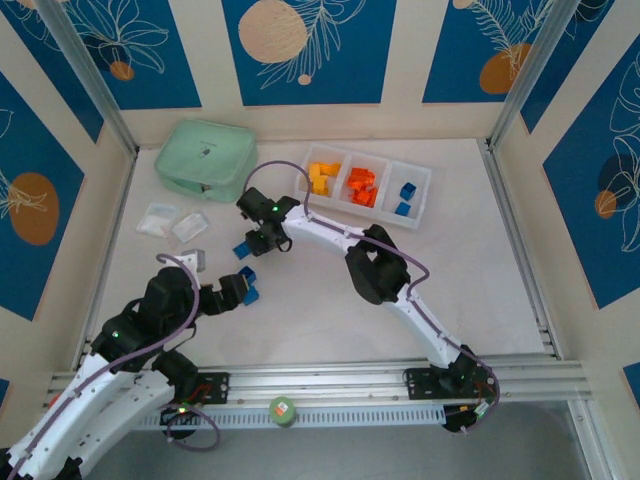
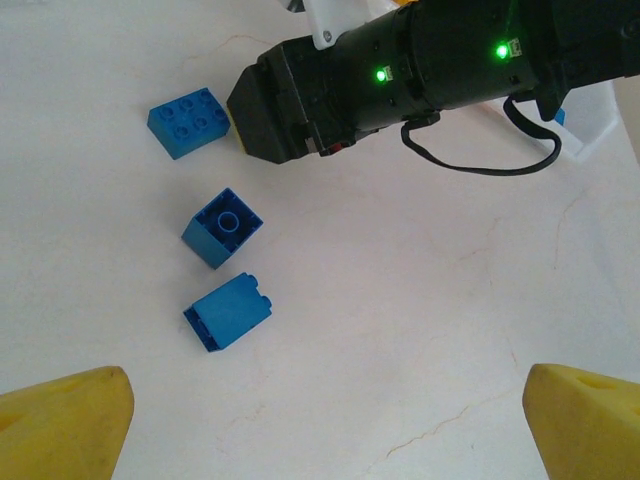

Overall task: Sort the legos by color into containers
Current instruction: Pick up the lego from the center of the table.

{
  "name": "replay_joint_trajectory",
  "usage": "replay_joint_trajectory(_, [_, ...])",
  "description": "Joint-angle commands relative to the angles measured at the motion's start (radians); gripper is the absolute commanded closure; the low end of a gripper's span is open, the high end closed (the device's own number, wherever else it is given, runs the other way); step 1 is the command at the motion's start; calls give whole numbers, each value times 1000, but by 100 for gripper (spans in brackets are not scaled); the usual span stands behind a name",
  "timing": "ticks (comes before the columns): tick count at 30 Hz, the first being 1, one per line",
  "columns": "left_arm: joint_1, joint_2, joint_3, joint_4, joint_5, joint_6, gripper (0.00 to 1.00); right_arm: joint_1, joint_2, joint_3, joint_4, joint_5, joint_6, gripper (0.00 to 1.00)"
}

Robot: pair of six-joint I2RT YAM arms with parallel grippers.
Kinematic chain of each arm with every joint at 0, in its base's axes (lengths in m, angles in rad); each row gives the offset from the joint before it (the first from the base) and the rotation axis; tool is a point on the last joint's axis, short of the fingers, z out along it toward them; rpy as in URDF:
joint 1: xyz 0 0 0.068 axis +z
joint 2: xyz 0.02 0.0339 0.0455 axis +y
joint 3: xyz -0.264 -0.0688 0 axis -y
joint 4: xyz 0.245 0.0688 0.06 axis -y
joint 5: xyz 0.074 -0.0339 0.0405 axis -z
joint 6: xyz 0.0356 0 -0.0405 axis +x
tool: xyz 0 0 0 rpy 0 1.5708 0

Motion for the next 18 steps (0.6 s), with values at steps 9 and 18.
replay_joint_trajectory(9, [6, 80, 116, -27, -2, -2, 1, 11, -66, 53, -91, -21, 18, 73])
replay_joint_trajectory(18, [6, 182, 155, 85, 21, -18, 1, -81, -440, -283, -17, -44, 110, 73])
